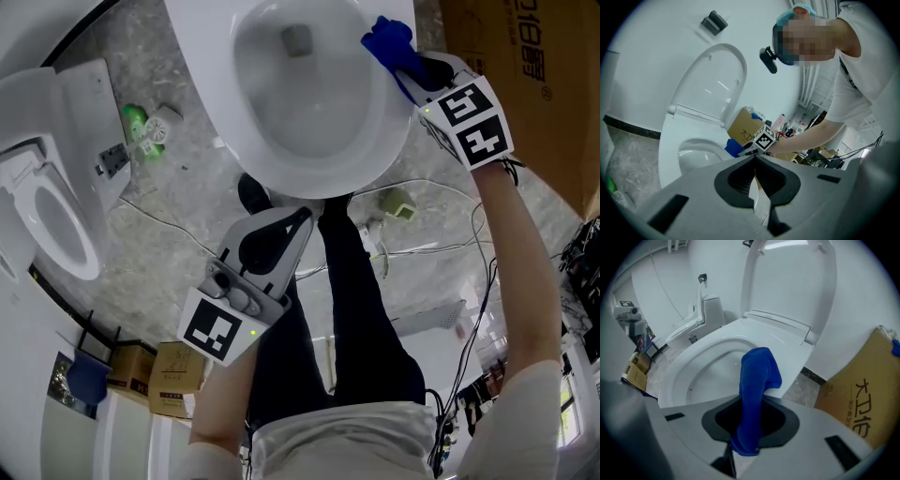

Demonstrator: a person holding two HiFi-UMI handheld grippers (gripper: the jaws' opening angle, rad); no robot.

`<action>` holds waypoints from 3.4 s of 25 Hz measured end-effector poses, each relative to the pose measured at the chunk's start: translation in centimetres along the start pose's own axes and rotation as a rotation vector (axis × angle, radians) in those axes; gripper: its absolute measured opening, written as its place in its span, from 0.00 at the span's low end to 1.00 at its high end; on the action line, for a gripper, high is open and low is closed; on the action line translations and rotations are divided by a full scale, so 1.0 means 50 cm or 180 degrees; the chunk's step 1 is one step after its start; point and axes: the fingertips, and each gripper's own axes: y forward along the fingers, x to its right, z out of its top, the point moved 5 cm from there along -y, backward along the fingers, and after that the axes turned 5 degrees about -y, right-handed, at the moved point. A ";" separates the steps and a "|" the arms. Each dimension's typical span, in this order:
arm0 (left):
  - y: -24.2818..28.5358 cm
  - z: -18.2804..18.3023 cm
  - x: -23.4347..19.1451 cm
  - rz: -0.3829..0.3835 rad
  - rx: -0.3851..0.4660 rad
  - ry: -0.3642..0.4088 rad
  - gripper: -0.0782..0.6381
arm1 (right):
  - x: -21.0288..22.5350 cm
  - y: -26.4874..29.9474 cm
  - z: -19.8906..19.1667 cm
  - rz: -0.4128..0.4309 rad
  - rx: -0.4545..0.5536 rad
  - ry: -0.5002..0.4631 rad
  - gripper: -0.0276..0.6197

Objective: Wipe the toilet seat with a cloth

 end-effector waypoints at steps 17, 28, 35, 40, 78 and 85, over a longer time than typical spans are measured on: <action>-0.008 0.014 -0.024 0.0058 0.0044 -0.0009 0.12 | 0.048 0.014 0.019 -0.0033 0.0048 0.0214 0.17; -0.020 0.017 -0.040 0.0085 0.0046 -0.0013 0.12 | 0.072 0.024 0.036 -0.0097 0.0086 0.0447 0.17; -0.028 0.024 -0.052 0.0099 0.0059 0.0005 0.12 | 0.092 0.034 0.051 -0.0166 0.0080 0.0515 0.17; -0.032 0.025 -0.054 0.0102 0.0081 -0.0018 0.12 | 0.104 0.040 0.063 -0.0174 0.0056 0.0507 0.17; -0.128 0.011 -0.116 0.0337 0.0338 -0.0192 0.12 | 0.167 0.088 0.162 -0.0459 -0.0215 0.0880 0.17; -0.152 0.009 -0.130 0.0344 0.0352 -0.0224 0.12 | 0.168 0.101 0.188 -0.0485 -0.0268 0.0981 0.17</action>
